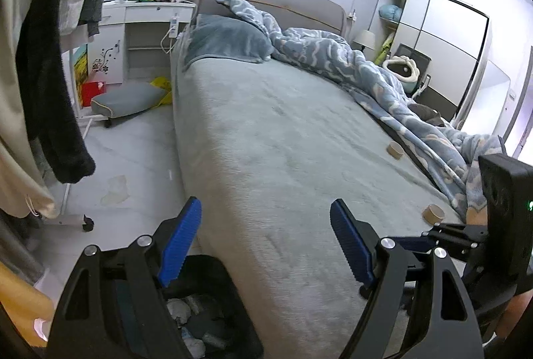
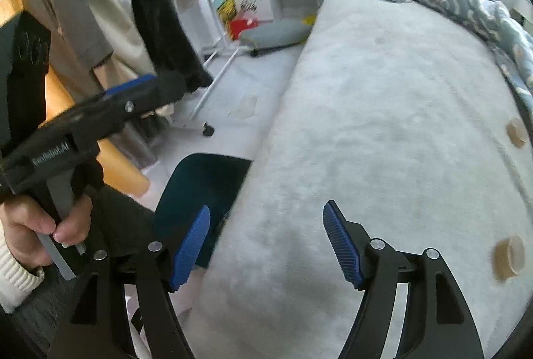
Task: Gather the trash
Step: 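Move both grippers back over the bed toward the brown tape rolls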
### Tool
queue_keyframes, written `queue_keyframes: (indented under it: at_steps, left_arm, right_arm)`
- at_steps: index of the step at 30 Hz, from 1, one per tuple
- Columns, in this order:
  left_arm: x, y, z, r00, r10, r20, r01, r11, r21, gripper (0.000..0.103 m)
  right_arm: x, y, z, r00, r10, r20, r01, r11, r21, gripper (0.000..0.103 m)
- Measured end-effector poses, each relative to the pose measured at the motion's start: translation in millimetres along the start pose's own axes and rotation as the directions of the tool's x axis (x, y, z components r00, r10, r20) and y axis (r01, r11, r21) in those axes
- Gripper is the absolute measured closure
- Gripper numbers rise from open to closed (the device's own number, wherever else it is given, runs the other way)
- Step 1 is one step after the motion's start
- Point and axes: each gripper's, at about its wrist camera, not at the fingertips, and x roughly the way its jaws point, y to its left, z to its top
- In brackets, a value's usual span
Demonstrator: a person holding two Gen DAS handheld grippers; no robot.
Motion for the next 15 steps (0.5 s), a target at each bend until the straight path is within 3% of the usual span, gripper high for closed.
queue_keyframes:
  at_steps: [15]
  left_arm:
    - [22.5,-38.9,-4.2,0.999,-0.016,-0.037,0.018,0.999,0.035,0.018]
  right_arm:
    - [-42.4,-88.6,-16.7,0.987,-0.126,0.101,0.107,0.979,0.176,0.029]
